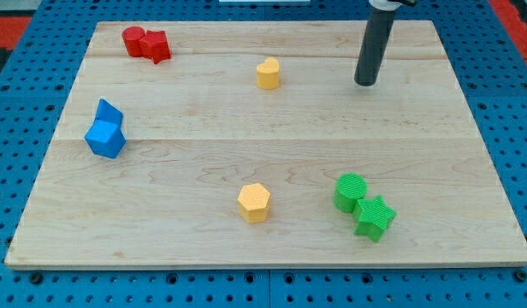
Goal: Place the yellow heart below the red star
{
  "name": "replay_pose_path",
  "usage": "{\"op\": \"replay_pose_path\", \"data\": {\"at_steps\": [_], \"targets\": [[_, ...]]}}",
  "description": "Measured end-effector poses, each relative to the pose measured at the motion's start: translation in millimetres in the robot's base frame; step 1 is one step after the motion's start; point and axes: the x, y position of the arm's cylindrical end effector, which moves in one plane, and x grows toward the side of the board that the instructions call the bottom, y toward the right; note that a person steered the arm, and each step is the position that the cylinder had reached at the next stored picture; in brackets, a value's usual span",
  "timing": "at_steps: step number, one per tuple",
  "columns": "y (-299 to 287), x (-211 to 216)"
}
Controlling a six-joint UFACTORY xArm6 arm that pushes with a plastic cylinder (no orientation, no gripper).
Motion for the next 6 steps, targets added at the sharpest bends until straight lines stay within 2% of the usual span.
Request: {"op": "replay_pose_path", "data": {"at_steps": [1, 2, 3, 4, 5, 6], "targets": [[-1, -68], [-63, -103], [-123, -55], [-118, 15], [-138, 4], [-164, -62]]}}
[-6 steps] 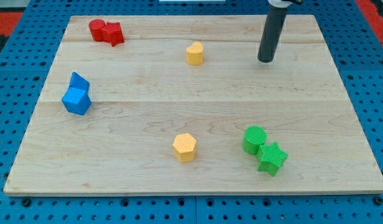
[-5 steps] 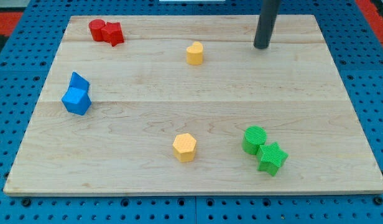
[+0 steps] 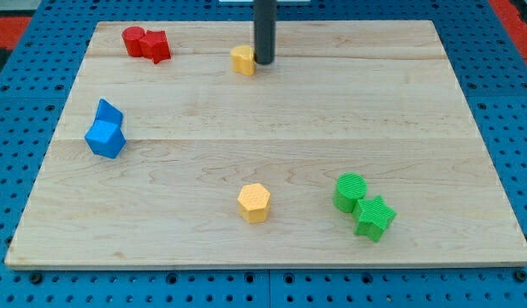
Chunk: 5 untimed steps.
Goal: Place the yellow heart below the red star
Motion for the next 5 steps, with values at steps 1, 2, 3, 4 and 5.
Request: {"op": "replay_pose_path", "data": {"at_steps": [1, 2, 3, 4, 5], "targets": [[-77, 3], [-111, 7], [-166, 30], [-177, 57], [-174, 76]]}}
